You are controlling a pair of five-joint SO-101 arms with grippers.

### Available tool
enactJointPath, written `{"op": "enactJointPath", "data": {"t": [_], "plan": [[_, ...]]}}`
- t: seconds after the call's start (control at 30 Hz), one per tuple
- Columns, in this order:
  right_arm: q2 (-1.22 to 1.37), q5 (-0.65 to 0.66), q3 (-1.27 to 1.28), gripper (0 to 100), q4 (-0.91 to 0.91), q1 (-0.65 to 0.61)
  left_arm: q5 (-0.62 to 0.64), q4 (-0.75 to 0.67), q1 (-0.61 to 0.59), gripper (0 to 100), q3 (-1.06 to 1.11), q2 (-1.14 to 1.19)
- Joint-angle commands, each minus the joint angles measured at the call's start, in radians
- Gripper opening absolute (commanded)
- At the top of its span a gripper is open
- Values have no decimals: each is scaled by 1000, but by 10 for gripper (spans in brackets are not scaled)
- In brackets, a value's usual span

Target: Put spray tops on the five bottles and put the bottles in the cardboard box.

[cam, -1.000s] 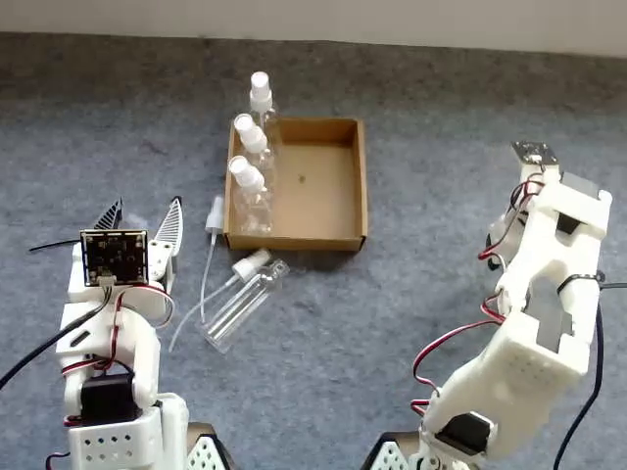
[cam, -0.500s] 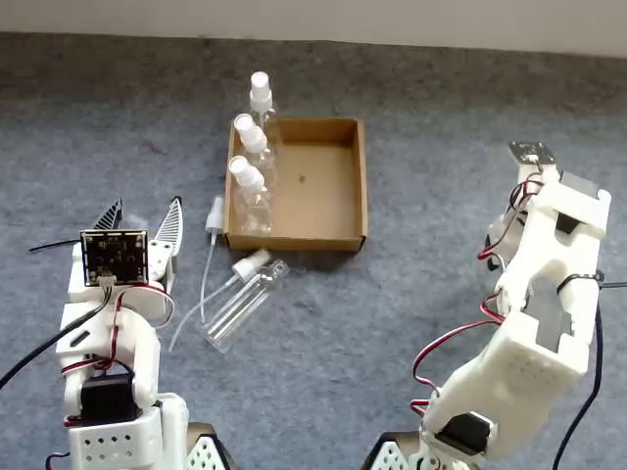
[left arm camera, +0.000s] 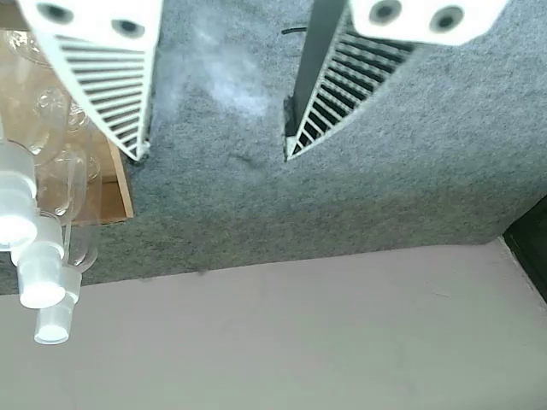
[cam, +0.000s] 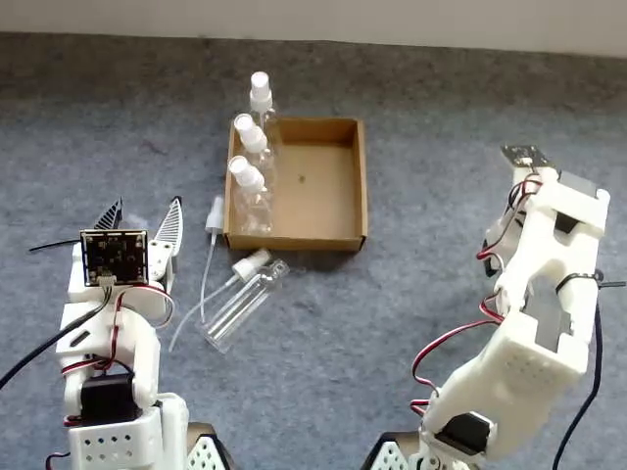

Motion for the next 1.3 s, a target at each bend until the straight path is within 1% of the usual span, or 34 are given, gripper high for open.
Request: {"op": "enactJointPath", "data": {"t": [0.0, 0.23, 0.57, 0.67, 0.87, 1.27], "plan": [[-5, 9, -42, 252, 7, -10, 5, -21, 8, 228, -21, -1], [76, 8, -51, 252, 10, -4, 5, -21, 8, 228, -21, -1], [73, 6, -56, 252, 15, -12, 5, -21, 8, 228, -19, -1], [73, 6, -99, 252, 18, -10, 5, -23, 8, 228, -19, -1], [74, 6, -197, 252, 111, -12, 5, -21, 8, 228, -21, -1], [82, 12, -202, 252, 77, -12, 5, -21, 8, 228, -21, -2]]}}
